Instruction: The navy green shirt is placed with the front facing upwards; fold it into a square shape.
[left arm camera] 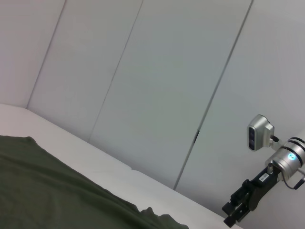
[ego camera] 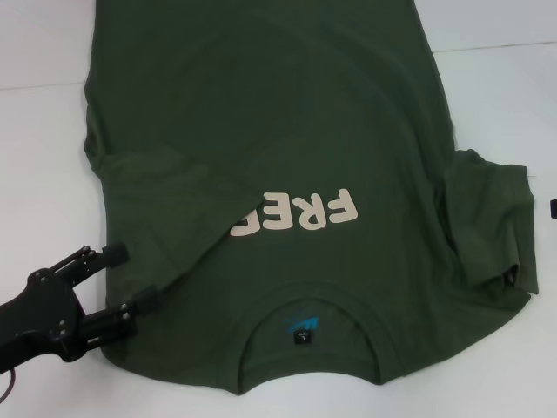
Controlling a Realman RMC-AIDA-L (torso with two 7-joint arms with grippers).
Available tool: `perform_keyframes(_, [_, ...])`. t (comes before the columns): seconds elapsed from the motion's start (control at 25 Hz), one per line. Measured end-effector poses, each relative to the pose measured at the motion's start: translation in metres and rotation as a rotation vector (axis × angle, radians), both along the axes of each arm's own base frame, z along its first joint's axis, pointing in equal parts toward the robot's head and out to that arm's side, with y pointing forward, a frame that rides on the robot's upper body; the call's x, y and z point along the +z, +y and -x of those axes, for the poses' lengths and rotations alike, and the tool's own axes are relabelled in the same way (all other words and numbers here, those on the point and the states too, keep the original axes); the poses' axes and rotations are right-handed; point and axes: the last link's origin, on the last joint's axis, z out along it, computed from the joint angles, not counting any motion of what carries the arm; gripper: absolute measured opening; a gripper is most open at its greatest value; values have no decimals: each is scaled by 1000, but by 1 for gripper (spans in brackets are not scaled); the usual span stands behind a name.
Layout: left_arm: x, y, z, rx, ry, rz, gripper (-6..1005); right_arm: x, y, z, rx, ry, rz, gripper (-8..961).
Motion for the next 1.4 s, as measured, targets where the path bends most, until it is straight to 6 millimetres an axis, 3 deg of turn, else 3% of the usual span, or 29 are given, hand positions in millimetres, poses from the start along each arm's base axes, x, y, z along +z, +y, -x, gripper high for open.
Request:
perform_keyframes(0.36, [0, 0, -1, -4, -3, 2, 914, 2, -6, -6, -13, -6, -8, 743])
perform_keyframes(1.0, [-2, 2, 2, 14, 9, -9, 910, -27, -26, -17, -53, 85, 76, 739])
perform_keyframes(1.4, [-2, 3, 1, 12, 12, -8, 907, -34, -36, -24, -90, 112, 66, 736])
